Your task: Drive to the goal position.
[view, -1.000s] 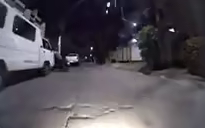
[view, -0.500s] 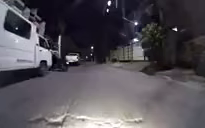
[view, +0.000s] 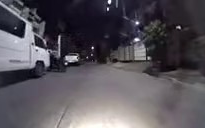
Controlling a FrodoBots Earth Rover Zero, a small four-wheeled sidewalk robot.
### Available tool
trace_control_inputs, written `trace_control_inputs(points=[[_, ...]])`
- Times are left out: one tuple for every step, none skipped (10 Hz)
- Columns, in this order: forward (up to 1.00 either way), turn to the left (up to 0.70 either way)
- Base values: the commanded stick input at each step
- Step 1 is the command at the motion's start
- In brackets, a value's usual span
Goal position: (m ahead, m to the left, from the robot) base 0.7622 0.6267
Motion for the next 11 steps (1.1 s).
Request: trace_control_inputs(points=[[0.70, 0.05], [0.70, 0.05], [0.70, 0.05], [0.70, 0.05], [0.70, 0.05], [0.70, 0.05], [0.70, 0.05], [0.70, 0.05], [0.70, 0.05], [0.70, 0.05], [0.70, 0.05]])
